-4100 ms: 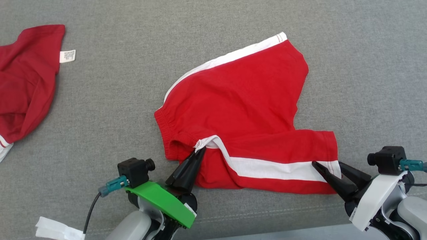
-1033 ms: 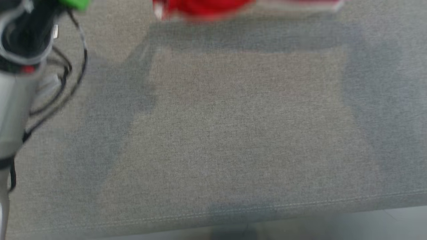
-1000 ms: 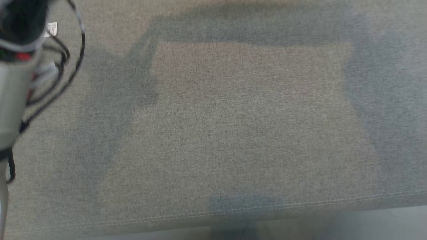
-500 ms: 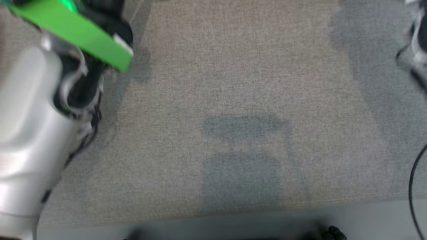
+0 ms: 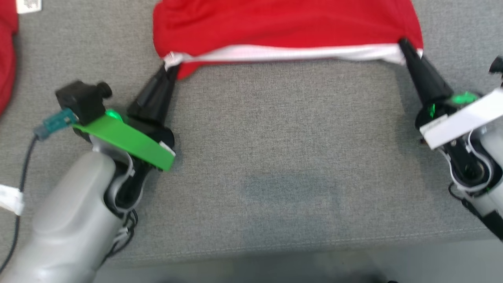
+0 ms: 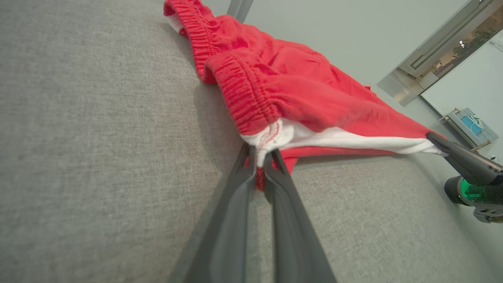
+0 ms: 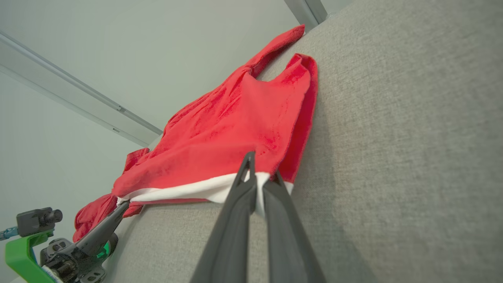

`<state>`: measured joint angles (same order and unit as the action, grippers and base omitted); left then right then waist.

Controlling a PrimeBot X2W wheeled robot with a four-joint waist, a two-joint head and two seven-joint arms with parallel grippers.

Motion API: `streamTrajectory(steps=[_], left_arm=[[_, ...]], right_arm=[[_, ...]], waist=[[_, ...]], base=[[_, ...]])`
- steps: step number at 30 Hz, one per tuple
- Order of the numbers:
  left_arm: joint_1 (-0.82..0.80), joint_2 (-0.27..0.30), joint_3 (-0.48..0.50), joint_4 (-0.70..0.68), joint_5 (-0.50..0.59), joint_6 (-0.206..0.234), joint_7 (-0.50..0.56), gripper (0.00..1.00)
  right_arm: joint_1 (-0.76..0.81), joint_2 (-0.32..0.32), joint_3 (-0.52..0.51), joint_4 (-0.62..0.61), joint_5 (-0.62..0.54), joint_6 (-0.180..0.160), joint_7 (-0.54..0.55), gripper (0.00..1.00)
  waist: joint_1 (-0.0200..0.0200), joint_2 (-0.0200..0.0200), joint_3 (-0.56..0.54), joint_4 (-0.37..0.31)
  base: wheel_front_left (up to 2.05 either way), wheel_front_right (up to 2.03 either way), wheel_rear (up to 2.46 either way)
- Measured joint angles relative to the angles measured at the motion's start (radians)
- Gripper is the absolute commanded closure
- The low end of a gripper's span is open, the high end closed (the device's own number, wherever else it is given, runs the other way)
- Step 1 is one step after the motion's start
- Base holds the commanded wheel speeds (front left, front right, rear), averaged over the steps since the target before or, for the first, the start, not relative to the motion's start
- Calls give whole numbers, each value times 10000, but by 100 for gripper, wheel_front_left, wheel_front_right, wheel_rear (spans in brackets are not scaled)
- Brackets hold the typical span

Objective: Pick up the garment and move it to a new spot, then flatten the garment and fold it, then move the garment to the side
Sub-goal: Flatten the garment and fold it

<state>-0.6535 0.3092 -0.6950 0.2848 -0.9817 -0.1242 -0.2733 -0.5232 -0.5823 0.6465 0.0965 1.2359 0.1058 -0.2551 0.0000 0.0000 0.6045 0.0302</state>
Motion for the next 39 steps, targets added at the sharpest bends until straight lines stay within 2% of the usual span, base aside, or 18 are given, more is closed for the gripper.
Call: streamTrajectory(steps=[7, 17, 22, 26, 30, 39], left_arm=[[1274, -167, -963, -382, -244, 2, 77, 100], [3258, -117, -1636, -706, -692, 2, 132, 100], [4358, 71, -1900, -1258, -1394, 2, 176, 100], [4617, 525, -1720, -1793, -1941, 2, 176, 100], [4652, 882, -1983, -2176, -2056, -2, 178, 100], [4654, 915, -2663, -2518, -2437, 0, 318, 100]], right_arm=[[1669, -370, 336, 38, 123, 82, 0, 100], [3687, -583, 765, -130, 767, 86, 6, 100], [4576, -1218, 577, -428, 1325, 88, 6, 100], [4851, -1804, 343, -665, 1611, 176, 8, 100], [4890, -2324, 222, -727, 1753, 178, 140, 100], [4927, -2604, 349, -1030, 1824, 176, 466, 100]], waist=[[0, 0, -950, 124], [0, 0, -2217, 316], [0, 0, -2822, 384], [0, 0, -3105, 445], [0, 0, -3184, 457], [0, 0, -3137, 508]], base=[[0, 0, 0], [0, 0, 0], [0, 0, 0], [0, 0, 0], [0, 0, 0], [0, 0, 0]])
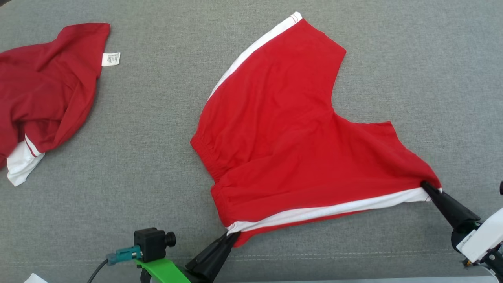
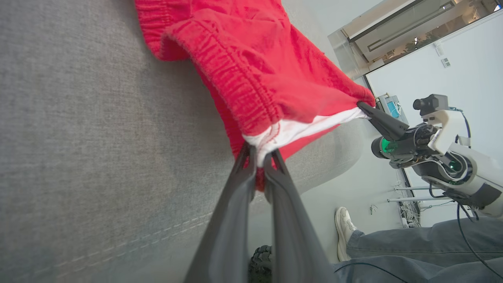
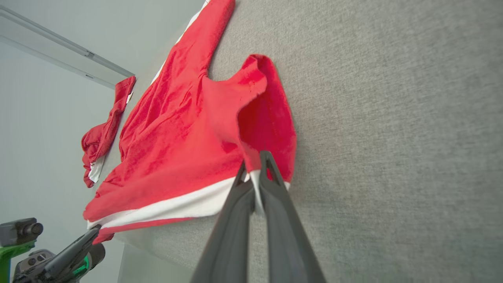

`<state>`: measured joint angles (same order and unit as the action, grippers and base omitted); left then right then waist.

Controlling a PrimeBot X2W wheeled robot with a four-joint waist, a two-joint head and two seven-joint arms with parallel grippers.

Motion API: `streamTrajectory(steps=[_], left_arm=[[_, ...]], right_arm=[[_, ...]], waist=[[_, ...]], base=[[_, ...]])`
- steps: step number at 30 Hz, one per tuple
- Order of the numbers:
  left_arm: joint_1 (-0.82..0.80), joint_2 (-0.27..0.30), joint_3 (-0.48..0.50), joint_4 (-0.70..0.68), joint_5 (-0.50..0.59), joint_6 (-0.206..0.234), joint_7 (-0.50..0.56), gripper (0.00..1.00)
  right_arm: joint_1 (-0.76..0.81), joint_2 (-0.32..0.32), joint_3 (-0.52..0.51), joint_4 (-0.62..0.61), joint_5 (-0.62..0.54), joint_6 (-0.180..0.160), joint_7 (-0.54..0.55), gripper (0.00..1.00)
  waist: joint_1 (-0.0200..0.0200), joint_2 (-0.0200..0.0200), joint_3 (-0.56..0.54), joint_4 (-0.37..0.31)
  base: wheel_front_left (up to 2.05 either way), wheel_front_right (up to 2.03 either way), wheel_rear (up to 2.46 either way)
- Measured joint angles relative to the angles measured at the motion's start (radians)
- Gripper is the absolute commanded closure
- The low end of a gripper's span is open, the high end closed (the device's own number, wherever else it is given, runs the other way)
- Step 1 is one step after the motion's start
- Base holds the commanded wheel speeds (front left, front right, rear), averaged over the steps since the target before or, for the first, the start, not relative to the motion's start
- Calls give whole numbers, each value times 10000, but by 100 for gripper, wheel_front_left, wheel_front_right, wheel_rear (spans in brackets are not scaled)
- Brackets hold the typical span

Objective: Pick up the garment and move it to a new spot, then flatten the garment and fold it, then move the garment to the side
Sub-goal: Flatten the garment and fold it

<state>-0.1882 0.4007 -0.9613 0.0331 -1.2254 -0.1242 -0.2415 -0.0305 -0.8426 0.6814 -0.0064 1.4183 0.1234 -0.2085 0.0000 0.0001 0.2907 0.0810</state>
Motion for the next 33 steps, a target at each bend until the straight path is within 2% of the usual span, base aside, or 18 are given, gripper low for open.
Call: streamTrajectory(steps=[3, 8, 10, 11, 12, 13, 14, 21, 26, 31, 33], left_arm=[[6, 33, -134, 136, -6, 0, 6, 100], [39, 92, -309, 581, -6, 0, 31, 80], [39, 86, -311, 759, -6, 0, 29, 56], [38, 79, -324, 840, -6, 0, 29, 44], [37, 69, -351, 899, -6, 0, 29, 17], [39, 40, -384, 972, -23, 0, 29, 0], [39, 2, -412, 1058, -48, 0, 29, 0], [37, -82, -686, 1465, -127, 0, 71, 0], [40, -71, -752, 1795, -213, 0, 121, 0], [86, -10, -663, 2337, -232, -2, 117, 0], [186, 10, -372, 2504, -247, 0, 102, 0]], right_arm=[[12, -123, 286, -127, -134, 0, 249, 100], [34, -234, 583, -249, -516, 0, 516, 98], [35, -238, 652, -247, -732, 0, 523, 84], [35, -253, 648, -251, -742, 0, 522, 67], [35, -284, 648, -249, -788, 0, 522, 56], [35, -330, 648, -240, -882, 0, 522, 22], [30, -364, 652, -238, -934, 0, 523, 0], [3, -443, 805, -48, -1287, -35, 646, 0], [1, -533, 918, 234, -1641, -213, 700, 0], [-6, -598, 823, 533, -2355, -652, 299, 0], [-38, -591, 556, 642, -2711, -938, -102, 0]], waist=[[0, 0, 4, 30], [0, 0, -26, 34], [0, 0, -63, 3], [0, 0, -78, -13], [0, 0, -87, -24], [0, 0, -92, -32], [0, 0, -96, -42], [0, 0, -203, -209], [0, 0, -302, -278], [0, 0, -477, -316], [0, 0, -571, -330]], base=[[0, 0, 0], [0, 0, 0], [0, 0, 0], [0, 0, 0], [0, 0, 0], [0, 0, 0], [0, 0, 0], [0, 0, 0], [0, 0, 0], [0, 0, 0], [0, 0, 0]])
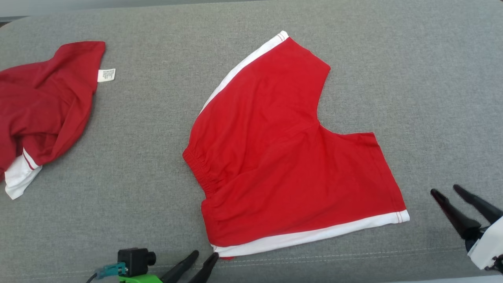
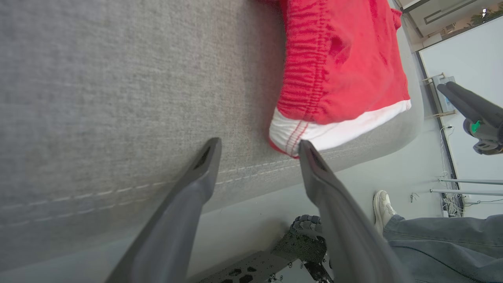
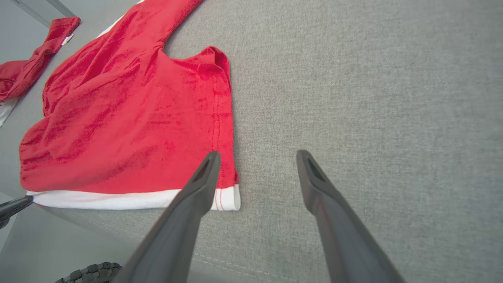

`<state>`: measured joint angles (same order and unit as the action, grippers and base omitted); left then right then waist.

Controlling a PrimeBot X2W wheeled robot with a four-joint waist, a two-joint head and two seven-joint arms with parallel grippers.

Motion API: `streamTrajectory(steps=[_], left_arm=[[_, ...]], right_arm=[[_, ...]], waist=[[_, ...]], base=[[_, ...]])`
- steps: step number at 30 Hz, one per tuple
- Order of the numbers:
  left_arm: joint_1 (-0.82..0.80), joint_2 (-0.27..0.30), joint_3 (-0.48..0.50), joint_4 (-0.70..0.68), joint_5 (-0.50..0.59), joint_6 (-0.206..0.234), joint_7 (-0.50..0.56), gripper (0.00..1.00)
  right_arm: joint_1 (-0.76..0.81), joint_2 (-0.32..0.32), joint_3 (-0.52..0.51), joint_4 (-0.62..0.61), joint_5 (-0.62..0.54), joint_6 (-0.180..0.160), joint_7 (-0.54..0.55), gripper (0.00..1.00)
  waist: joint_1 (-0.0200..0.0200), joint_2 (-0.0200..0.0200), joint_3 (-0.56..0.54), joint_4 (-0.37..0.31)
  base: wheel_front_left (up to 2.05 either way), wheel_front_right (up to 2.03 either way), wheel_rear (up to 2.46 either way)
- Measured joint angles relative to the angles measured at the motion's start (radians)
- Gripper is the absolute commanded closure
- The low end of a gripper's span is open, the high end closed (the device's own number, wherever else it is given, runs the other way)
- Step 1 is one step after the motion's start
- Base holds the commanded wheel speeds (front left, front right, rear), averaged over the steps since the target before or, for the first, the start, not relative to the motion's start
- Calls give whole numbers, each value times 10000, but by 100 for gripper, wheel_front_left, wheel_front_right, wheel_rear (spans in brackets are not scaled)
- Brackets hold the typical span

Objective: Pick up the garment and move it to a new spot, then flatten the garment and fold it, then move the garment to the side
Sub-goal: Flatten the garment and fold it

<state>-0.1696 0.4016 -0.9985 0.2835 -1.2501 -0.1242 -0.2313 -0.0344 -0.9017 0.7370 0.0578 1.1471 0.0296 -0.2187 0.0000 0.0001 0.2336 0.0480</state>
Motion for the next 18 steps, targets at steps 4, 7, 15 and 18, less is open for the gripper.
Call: streamTrajectory(steps=[4, 7, 15, 18], left_arm=[[169, 13, 698, 297, 10, 291, -169, 0], [169, 61, 1089, 407, 201, 483, -174, 0], [903, -123, 920, 366, 140, 566, -171, 0], [897, -98, 1588, 224, 497, 757, -173, 0]], right_arm=[[-225, 115, -593, 190, -558, -537, -339, 0], [-233, 359, -813, 255, -681, -815, -362, 0], [209, 771, -849, 309, -1112, -972, -360, 0], [318, 915, -1438, 309, -1342, -1122, -359, 0]], waist=[[0, 0, -224, -18], [0, 0, -429, -18], [0, 0, -1004, 0], [0, 0, -1161, 25]], base=[[0, 0, 0], [0, 0, 0], [0, 0, 0], [0, 0, 0]])
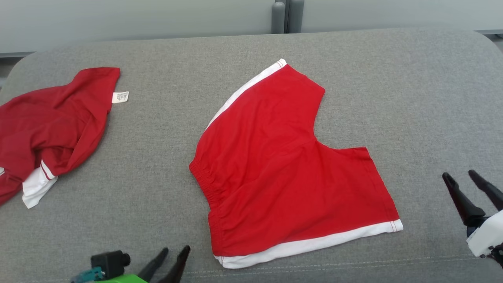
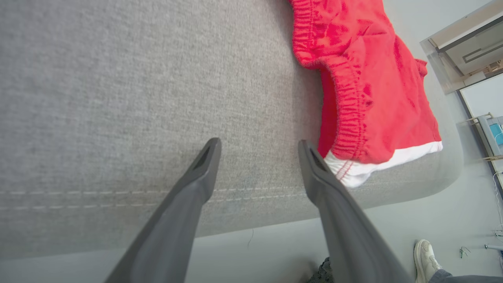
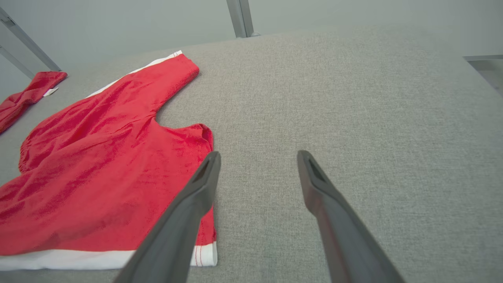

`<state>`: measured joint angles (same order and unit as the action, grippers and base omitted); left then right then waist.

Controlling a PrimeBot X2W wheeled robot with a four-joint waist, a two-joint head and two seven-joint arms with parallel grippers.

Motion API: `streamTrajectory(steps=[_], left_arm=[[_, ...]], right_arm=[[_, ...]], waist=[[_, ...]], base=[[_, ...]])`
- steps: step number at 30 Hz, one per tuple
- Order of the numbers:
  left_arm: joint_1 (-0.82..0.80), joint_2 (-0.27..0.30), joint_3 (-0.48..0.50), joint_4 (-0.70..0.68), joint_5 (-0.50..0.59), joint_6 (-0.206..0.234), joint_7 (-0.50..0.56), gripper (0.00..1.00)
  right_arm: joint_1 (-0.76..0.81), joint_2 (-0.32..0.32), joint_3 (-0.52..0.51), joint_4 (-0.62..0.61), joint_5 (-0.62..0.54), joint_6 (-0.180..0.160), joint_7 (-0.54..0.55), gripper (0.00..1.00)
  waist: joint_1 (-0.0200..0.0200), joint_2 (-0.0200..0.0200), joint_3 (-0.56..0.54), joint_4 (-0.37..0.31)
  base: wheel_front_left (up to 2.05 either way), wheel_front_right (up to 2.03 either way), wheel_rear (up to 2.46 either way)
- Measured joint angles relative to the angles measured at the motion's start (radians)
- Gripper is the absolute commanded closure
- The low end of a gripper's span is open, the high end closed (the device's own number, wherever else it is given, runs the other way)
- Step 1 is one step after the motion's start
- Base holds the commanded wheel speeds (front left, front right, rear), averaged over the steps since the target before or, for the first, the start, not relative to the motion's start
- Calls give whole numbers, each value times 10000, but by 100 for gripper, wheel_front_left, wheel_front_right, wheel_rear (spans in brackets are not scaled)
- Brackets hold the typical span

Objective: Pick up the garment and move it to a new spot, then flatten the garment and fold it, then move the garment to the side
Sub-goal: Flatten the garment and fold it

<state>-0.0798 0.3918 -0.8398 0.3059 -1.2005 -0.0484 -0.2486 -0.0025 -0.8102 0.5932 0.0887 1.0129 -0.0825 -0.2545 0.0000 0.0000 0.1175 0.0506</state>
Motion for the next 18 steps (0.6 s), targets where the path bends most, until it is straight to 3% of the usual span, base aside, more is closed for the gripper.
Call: streamTrajectory(steps=[9, 18], left_arm=[[-2, -13, 2543, -564, 1950, 775, -2, 0], [615, -94, 3883, -1223, 3862, 1283, -6, 0]], right_arm=[[302, 520, -1152, 52, -1342, -259, 0, 0], [1020, 1220, -2167, 159, -2665, -357, 0, 0]], waist=[[0, 0, -359, 126], [0, 0, -667, 112]], base=[[0, 0, 0], [0, 0, 0]])
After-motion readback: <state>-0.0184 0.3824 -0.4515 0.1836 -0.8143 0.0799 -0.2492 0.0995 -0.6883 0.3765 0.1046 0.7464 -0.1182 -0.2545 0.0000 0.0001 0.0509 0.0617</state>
